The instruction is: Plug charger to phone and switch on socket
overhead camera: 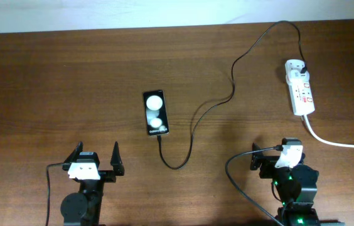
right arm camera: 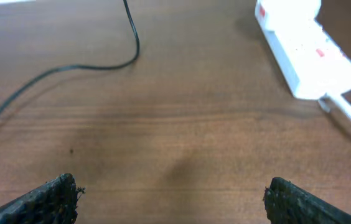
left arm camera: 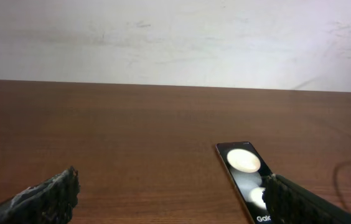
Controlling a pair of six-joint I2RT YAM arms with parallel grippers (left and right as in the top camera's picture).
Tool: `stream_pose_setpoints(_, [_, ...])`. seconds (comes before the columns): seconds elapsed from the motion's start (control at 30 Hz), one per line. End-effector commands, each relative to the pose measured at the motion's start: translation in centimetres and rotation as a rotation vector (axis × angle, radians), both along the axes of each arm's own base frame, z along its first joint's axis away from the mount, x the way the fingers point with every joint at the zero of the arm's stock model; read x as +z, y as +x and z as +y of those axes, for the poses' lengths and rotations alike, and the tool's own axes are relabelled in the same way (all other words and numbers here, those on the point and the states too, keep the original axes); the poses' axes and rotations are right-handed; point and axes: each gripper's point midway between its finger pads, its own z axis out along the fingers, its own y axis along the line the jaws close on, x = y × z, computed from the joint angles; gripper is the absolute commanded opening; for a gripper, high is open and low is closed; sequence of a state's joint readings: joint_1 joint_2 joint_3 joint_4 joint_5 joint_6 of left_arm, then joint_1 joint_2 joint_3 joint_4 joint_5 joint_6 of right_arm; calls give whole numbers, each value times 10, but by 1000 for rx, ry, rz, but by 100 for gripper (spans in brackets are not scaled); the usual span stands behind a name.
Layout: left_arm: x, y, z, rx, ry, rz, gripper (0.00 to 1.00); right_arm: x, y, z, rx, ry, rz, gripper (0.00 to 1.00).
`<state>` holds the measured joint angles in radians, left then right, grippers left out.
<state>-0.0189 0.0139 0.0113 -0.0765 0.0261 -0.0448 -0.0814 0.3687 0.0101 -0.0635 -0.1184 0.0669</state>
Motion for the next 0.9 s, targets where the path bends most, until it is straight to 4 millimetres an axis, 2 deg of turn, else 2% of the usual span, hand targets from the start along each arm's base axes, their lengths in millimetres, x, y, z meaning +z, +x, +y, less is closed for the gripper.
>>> stream_pose_setpoints(0.0, [-1, 0, 3, 13, 13, 1, 99, 10, 0, 10, 56, -35, -50, 99])
stream_pose_setpoints(0.17, [-1, 0, 3, 13, 13, 1, 99, 30, 1, 16, 87, -66, -143, 99])
stream_pose_setpoints(0.87, [-1, 0, 3, 13, 13, 1, 99, 69, -2, 22, 105, -72, -313, 99])
